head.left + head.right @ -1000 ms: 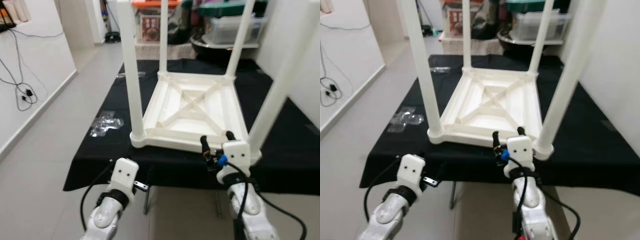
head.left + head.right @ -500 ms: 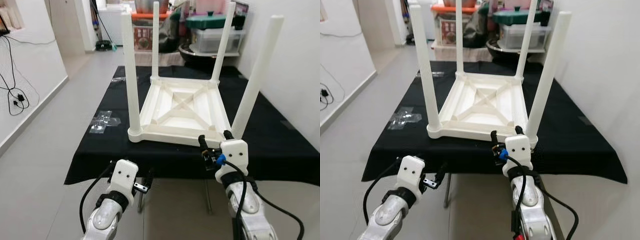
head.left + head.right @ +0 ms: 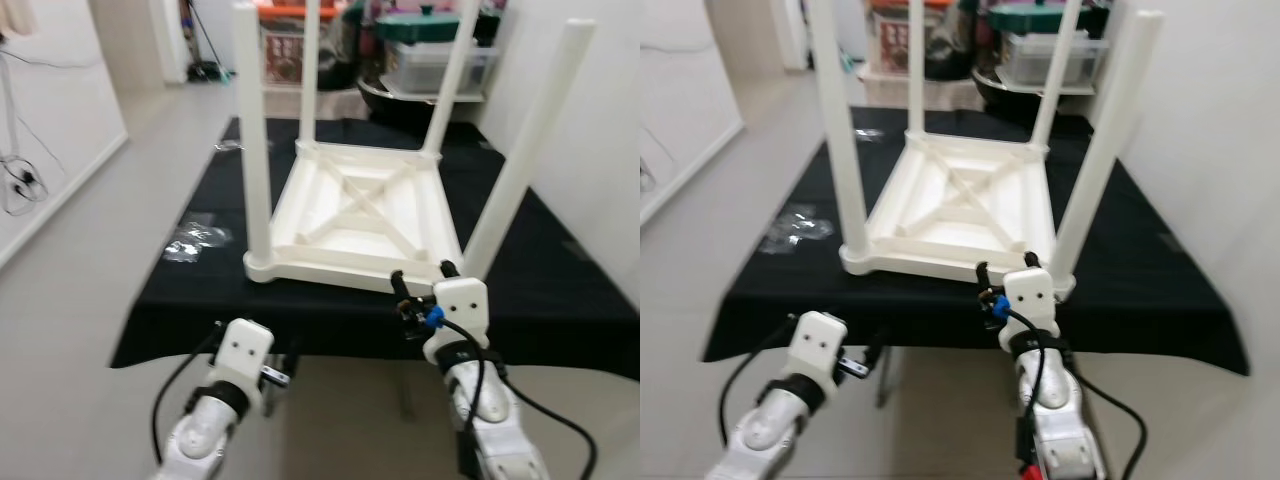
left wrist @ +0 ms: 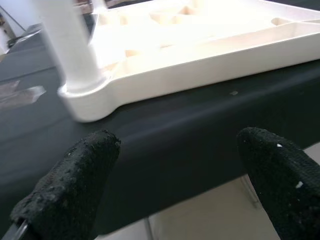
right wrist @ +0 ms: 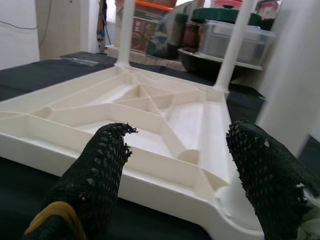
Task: Building children table
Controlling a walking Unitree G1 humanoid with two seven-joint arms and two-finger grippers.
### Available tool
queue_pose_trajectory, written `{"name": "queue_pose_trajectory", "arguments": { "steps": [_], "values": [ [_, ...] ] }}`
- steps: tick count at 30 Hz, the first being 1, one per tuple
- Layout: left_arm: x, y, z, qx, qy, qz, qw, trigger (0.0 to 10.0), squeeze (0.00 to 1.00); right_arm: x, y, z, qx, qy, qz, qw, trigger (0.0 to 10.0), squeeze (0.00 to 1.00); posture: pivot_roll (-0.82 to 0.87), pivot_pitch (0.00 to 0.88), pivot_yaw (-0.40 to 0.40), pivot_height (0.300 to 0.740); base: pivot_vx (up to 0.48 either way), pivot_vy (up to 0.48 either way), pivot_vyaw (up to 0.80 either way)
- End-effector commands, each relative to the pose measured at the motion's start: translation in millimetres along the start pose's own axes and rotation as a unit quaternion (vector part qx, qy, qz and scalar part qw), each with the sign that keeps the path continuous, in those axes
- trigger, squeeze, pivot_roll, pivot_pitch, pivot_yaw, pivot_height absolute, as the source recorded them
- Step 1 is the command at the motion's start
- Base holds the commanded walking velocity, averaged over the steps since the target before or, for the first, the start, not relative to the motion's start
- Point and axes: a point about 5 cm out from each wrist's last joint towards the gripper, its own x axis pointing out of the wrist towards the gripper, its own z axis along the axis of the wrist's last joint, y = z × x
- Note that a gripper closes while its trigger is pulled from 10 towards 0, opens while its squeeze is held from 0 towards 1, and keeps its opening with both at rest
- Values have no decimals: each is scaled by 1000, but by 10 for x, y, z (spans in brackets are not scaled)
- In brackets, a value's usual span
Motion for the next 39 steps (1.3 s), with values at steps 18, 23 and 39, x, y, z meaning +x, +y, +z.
{"name": "queue_pose_trajectory", "arguments": {
  "steps": [18,23,39],
  "values": [
    [-10,11,11,-15,6,3,1000,10000,0,180,-264,112,54,4,-56,997,10000,0,74,2,-59,740,0,-126,0],
    [-21,17,13,-18,8,3,1000,10000,0,404,-287,420,65,-20,-67,995,10000,0,76,7,-58,740,0,0,0],
    [-43,14,8,-21,13,4,1000,10000,0,438,-332,759,139,-87,-3,986,10000,0,80,20,-54,740,0,0,0]
  ]
}}
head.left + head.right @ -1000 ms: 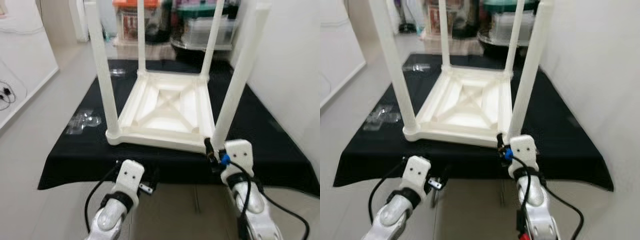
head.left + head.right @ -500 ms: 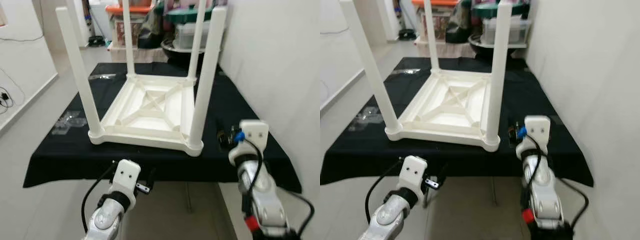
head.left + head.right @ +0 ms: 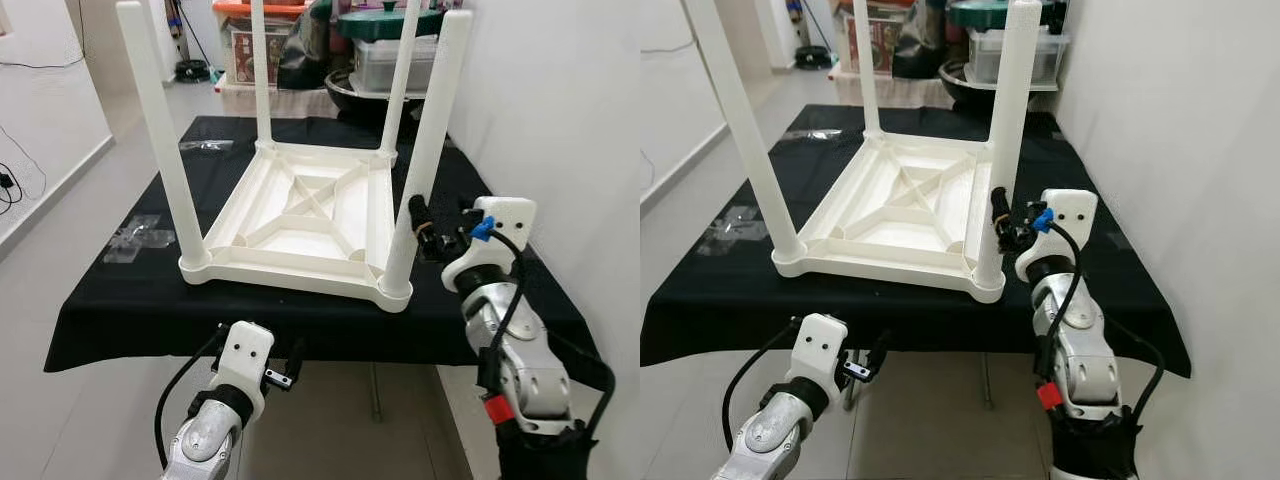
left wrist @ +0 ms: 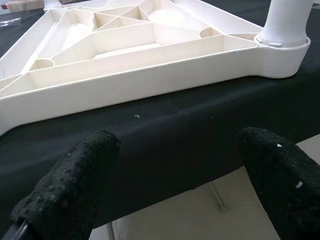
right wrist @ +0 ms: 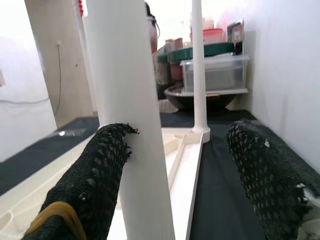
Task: Building children table
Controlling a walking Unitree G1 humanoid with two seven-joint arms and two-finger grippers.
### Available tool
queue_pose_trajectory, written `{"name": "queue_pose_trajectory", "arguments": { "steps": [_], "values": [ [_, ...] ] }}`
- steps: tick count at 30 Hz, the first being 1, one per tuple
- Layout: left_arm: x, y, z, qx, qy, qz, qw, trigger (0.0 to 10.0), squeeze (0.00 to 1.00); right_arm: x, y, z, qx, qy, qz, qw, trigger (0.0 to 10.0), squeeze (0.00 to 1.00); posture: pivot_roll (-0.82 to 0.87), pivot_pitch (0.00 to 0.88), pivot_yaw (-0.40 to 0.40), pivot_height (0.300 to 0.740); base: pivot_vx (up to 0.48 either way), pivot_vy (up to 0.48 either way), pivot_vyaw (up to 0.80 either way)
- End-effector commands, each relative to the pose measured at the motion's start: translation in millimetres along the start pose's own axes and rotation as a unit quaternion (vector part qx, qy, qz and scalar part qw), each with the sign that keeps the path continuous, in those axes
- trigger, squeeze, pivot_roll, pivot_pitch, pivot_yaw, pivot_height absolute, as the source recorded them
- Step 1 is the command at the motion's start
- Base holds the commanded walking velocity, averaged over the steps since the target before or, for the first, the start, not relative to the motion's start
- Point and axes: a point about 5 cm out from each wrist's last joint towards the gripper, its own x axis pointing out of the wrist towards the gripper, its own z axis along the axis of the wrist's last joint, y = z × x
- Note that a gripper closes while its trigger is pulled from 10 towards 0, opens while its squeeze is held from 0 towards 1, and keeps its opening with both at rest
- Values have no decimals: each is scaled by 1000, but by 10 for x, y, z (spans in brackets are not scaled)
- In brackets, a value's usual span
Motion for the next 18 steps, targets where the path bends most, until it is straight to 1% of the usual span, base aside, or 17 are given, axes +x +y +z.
{"name": "queue_pose_trajectory", "arguments": {
  "steps": [1,3,4,6,7,10,13,15,16,18],
  "values": [
    [-16,4,10,0,2,-3,1000,10000,0,16,-29,126,0,-25,0,1000,10000,0,77,20,-53,740,0,0,0],
    [-12,0,1,0,4,-6,1000,10000,0,100,-45,316,0,-52,-3,999,10000,0,80,19,-54,740,0,0,0],
    [-12,0,1,0,4,-6,1000,10000,0,100,-45,316,0,-52,-3,999,10000,0,80,19,-54,740,0,0,0],
    [-10,0,-3,0,5,-7,1000,10000,0,177,-13,491,11,-78,7,997,10000,0,81,19,-56,740,0,0,0],
    [-10,0,-3,0,5,-7,1000,10000,0,177,-13,491,11,-78,7,997,10000,0,81,19,-56,740,0,0,0],
    [-7,-2,-4,2,6,-6,1000,10000,0,247,70,674,25,-105,32,994,10000,0,82,16,-58,740,0,0,0],
    [-7,-3,-4,1,6,-6,1000,10000,0,259,79,709,28,-110,35,993,10000,0,83,16,-59,740,0,0,0],
    [-5,-6,-9,0,8,-6,1000,10000,0,311,80,856,36,-130,36,990,10000,0,82,12,-61,740,0,0,0],
    [-5,-6,-9,0,8,-6,1000,10000,0,311,80,856,36,-130,36,990,10000,0,82,12,-61,740,0,0,0],
    [-4,-11,-11,-1,8,-7,1000,10000,0,377,56,1030,50,-157,30,986,10000,0,80,10,-61,740,0,0,0]
  ]
}}
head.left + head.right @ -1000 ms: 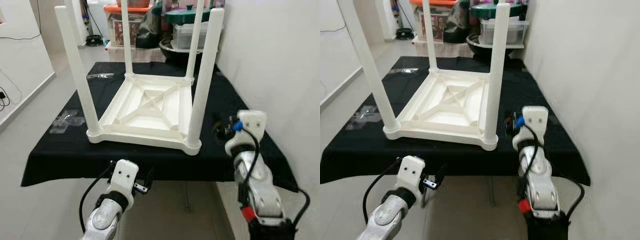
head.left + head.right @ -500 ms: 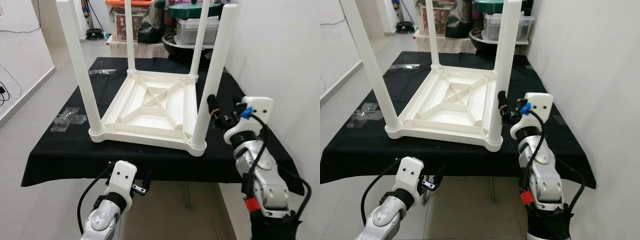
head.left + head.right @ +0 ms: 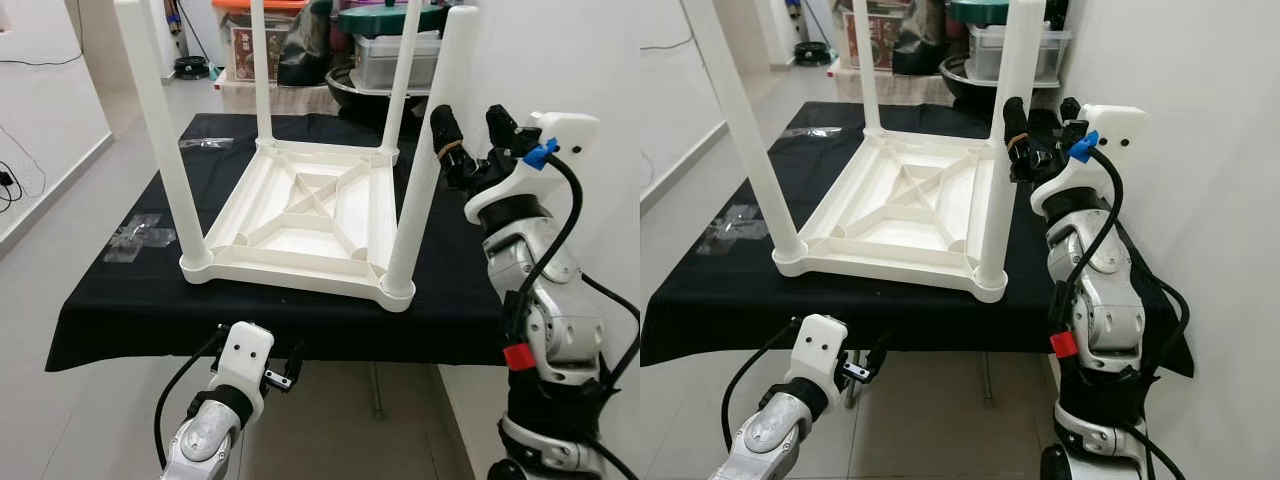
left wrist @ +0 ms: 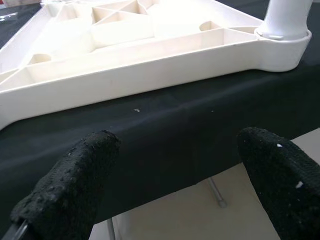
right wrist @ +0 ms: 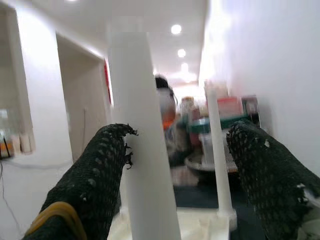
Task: Building children table
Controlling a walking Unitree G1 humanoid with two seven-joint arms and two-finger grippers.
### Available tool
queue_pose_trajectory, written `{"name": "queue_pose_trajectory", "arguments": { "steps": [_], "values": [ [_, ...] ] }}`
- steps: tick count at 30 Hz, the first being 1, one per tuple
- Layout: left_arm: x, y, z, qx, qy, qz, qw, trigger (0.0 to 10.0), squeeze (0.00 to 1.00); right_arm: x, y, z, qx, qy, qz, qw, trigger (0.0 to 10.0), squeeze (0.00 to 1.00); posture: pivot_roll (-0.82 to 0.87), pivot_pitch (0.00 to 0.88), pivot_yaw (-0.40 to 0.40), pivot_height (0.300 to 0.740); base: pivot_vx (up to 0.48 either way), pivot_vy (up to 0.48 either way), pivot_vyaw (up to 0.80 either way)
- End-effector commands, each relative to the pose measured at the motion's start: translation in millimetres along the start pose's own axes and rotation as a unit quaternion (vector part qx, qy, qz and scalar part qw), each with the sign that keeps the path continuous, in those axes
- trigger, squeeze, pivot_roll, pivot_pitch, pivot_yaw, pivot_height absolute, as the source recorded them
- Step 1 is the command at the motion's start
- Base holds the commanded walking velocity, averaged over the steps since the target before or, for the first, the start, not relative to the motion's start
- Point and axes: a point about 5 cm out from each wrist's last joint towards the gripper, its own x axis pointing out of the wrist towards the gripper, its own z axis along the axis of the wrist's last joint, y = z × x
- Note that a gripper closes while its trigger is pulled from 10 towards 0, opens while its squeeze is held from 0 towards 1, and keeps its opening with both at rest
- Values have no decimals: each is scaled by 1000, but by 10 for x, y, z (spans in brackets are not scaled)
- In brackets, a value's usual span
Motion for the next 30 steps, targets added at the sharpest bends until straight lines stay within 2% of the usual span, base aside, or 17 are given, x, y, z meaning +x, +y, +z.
{"name": "queue_pose_trajectory", "arguments": {
  "steps": [1,2,8,13,20,26,27,29,30],
  "values": [
    [-6,-7,-7,0,4,-3,1000,10000,0,85,-31,133,13,-23,-7,1000,10000,0,79,8,-60,740,0,0,0],
    [-7,-11,-12,0,5,-4,1000,10000,0,165,-13,210,19,-36,-5,999,10000,0,82,7,-64,740,0,0,0],
    [-9,-17,-8,-1,4,-5,1000,10000,0,251,40,251,27,-45,3,999,10000,0,85,6,-66,740,0,0,0],
    [-17,-24,-4,-3,4,-4,1000,10000,0,396,313,175,47,-30,18,998,10000,0,89,10,-72,740,0,0,0],
    [-20,-35,2,-4,5,-4,1000,10000,0,476,419,146,59,-15,17,998,10000,0,88,21,-78,740,0,0,0],
    [-15,-40,6,-4,6,-4,1000,10000,0,526,475,-39,16,26,9,999,10000,0,82,26,-80,740,0,0,0],
    [-14,-45,10,-5,5,-5,1000,10000,0,540,469,-164,-16,58,-8,998,10000,0,84,30,-82,740,0,0,0],
    [-16,-55,17,-6,4,-5,1000,10000,0,550,451,-344,-47,107,-30,993,10000,0,89,33,-87,740,0,0,0],
    [-16,-55,17,-6,4,-5,1000,10000,0,550,451,-344,-47,107,-30,993,10000,0,89,33,-87,740,0,0,0]
  ]
}}
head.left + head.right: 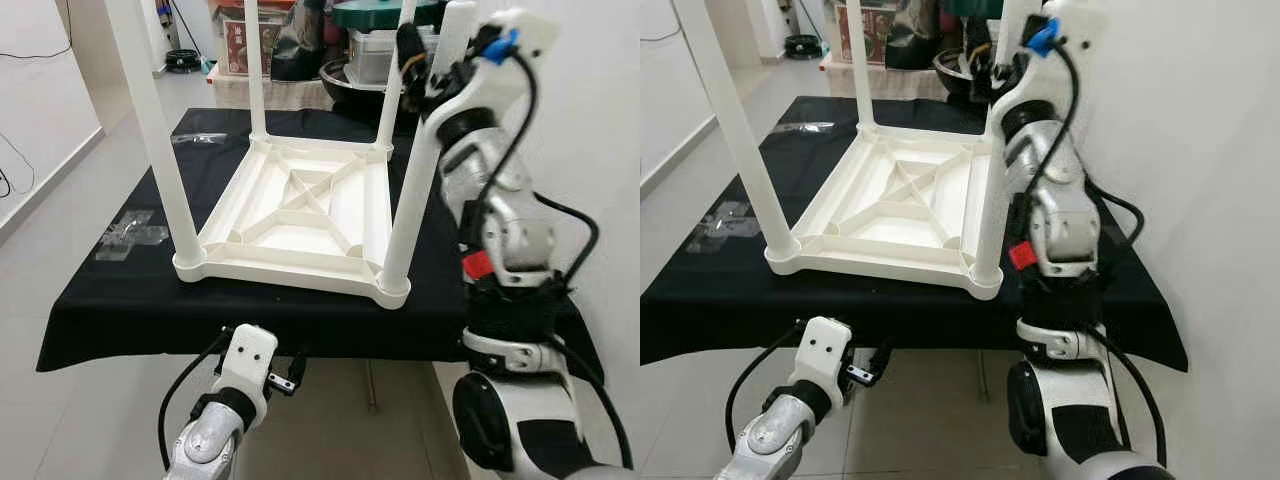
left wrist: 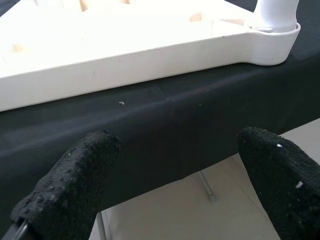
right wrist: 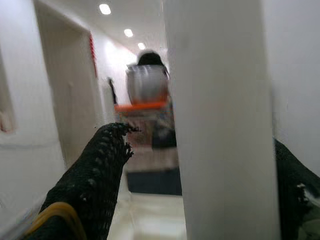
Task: Building children table
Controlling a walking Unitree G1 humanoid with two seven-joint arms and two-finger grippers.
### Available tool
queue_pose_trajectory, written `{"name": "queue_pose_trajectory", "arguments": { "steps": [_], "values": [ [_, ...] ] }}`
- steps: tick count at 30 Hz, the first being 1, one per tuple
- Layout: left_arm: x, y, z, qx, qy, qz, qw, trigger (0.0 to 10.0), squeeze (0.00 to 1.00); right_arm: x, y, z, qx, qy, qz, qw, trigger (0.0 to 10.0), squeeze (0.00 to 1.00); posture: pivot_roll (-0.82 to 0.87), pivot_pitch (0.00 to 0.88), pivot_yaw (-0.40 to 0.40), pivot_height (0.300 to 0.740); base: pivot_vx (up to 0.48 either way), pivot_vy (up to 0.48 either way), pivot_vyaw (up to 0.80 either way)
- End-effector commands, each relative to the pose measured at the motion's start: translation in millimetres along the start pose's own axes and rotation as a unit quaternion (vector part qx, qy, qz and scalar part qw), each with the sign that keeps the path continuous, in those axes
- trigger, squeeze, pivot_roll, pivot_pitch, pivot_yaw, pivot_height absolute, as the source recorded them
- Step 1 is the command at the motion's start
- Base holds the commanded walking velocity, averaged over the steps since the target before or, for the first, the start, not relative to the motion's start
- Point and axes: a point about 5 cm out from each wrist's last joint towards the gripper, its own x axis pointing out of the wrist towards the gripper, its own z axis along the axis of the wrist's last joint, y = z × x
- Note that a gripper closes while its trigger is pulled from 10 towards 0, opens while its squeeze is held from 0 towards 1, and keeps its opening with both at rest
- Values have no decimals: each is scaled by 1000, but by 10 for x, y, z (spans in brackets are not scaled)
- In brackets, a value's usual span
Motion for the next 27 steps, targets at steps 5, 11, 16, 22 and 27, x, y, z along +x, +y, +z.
{"name": "queue_pose_trajectory", "arguments": {
  "steps": [5,11,16,22,27],
  "values": [
    [-21,-20,32,-7,-2,2,1000,10000,0,39,-31,-79,-46,29,-43,998,10000,0,84,42,-91,740,0,0,0],
    [-23,-24,35,-11,-2,0,1000,10000,0,-1,-116,71,-84,-3,-84,993,10000,0,77,46,-87,740,0,0,0],
    [-18,-31,38,-11,-1,-3,1000,10000,0,-69,-205,93,-133,-12,-122,983,9216,0,79,47,-83,740,0,0,0],
    [-20,-31,39,-13,0,-4,1000,10000,0,-90,-364,99,-156,-6,-147,977,10000,0,73,44,-80,740,0,0,0],
    [-20,-32,43,-14,-1,-6,1000,10000,0,-92,-484,44,-153,7,-153,976,10000,0,76,44,-82,740,0,0,0]
  ]
}}
